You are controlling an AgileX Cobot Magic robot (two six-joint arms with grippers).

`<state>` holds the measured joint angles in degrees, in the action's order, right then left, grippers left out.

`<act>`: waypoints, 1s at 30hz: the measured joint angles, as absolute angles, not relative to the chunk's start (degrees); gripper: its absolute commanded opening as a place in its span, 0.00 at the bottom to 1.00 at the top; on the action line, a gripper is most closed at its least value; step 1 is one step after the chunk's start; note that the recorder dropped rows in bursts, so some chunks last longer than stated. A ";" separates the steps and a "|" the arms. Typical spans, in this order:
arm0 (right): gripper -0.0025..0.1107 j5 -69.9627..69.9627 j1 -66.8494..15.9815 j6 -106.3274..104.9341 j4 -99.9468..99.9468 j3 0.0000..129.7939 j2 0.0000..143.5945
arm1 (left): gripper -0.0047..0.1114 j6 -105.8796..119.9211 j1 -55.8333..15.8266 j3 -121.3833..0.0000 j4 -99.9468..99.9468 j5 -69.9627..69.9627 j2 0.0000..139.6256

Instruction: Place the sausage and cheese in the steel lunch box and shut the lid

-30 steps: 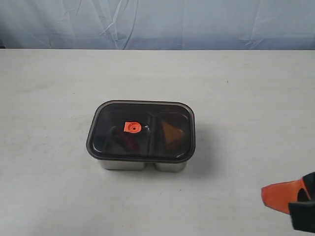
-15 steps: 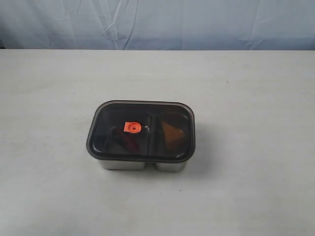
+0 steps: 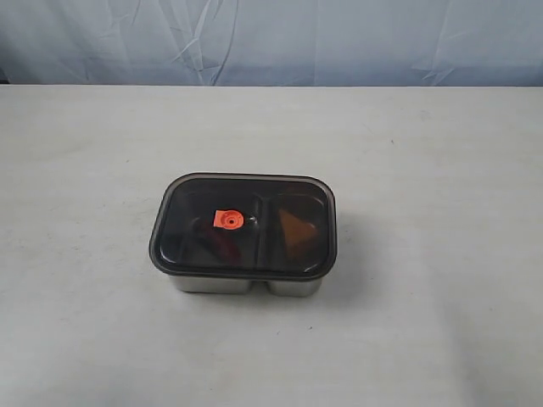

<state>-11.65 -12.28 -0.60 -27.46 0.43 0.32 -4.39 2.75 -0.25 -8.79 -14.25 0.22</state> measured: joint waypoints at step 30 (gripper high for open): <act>0.08 -13.04 -12.28 -0.82 -27.58 0.12 0.32 | 0.04 -4.39 2.75 -0.25 -8.79 -14.25 0.22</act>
